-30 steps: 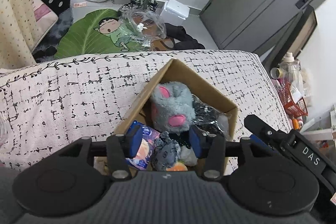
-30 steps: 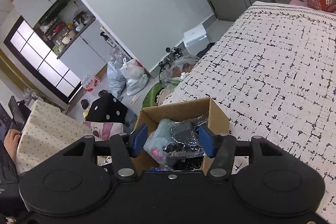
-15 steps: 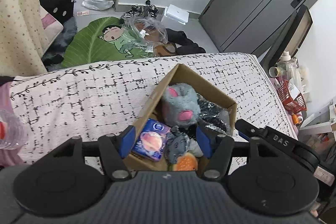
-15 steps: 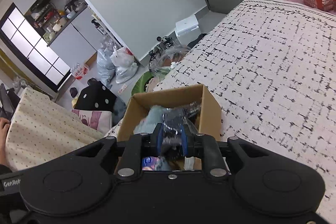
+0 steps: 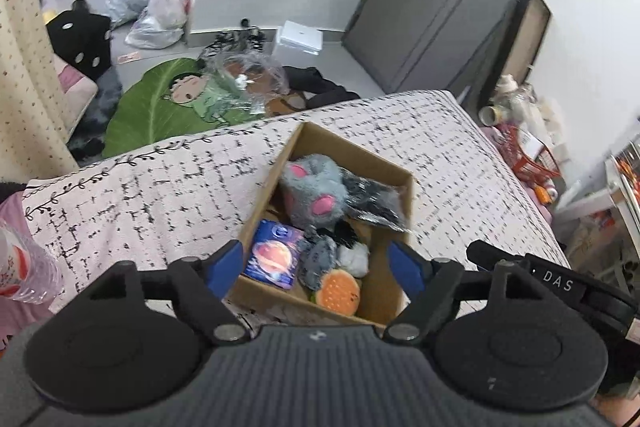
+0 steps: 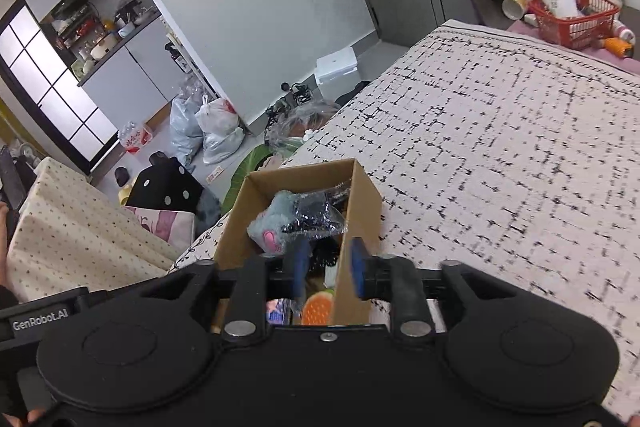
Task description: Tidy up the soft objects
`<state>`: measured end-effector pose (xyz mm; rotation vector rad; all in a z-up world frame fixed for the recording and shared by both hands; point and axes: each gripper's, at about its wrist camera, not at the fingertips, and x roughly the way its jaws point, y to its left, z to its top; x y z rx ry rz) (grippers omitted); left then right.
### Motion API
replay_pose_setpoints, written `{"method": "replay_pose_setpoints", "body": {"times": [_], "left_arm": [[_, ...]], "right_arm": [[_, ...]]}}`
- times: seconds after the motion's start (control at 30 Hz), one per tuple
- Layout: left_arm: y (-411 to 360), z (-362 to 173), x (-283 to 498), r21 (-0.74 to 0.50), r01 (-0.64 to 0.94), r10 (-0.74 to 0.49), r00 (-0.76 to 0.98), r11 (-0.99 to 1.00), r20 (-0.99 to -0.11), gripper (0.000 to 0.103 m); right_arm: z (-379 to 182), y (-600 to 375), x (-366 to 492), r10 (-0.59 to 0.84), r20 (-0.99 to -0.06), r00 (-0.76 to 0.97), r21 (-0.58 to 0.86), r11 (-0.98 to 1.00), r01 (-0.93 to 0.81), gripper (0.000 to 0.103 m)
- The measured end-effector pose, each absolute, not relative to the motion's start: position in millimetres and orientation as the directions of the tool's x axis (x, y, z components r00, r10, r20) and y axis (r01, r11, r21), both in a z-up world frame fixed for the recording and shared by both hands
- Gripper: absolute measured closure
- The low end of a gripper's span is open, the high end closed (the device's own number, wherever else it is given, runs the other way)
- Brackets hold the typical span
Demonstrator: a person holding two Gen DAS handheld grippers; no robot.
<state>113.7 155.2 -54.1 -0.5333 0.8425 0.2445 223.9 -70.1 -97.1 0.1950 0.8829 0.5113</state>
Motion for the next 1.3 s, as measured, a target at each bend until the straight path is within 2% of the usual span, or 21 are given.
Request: {"method": "replay_pose_setpoints", "body": {"times": [0.07, 0.17, 0.3, 0.6, 1.13, 1.23, 1.3], "left_arm": [[147.9, -52.0, 111.4, -0.333, -0.386, -0.006, 0.645, 0.860, -0.764, 0.019], [136.9, -48.8, 106.4, -0.292, -0.367, 0.009, 0.636, 0.883, -0.772, 0.018], [127.0, -42.2, 95.7, -0.272, -0.329, 0.000, 0.637, 0.904, -0.771, 0.014], [104.3, -23.6, 74.4, -0.212, -0.267, 0.014, 0.650, 0.940, -0.760, 0.007], [77.2, 1.3, 31.0, -0.149, -0.217, 0.036, 0.669, 0.965, -0.742, 0.004], [74.8, 7.6, 23.8, -0.194, -0.187, -0.017, 0.675, 0.963, -0.738, 0.004], [66.8, 12.5, 18.6, -0.146, -0.174, 0.012, 0.680, 0.974, -0.733, 0.004]], "right_arm": [[-92.1, -76.7, 216.7, 0.487, -0.684, 0.544, 0.353, 0.873, -0.337, 0.048], [-84.5, -90.1, 205.8, 0.467, -0.671, 0.575, 0.335, 0.884, -0.327, 0.044], [-75.6, -107.6, 190.7, 0.440, -0.660, 0.609, 0.322, 0.898, -0.300, 0.025], [-55.0, -127.9, 157.0, 0.399, -0.648, 0.648, 0.274, 0.917, -0.291, 0.000], [-33.4, -147.9, 103.0, 0.331, -0.665, 0.669, 0.183, 0.941, -0.283, 0.000], [-31.6, -152.0, 96.6, 0.331, -0.666, 0.669, 0.192, 0.942, -0.274, 0.000], [-31.1, -155.1, 93.6, 0.325, -0.670, 0.667, 0.195, 0.945, -0.264, 0.000]]}}
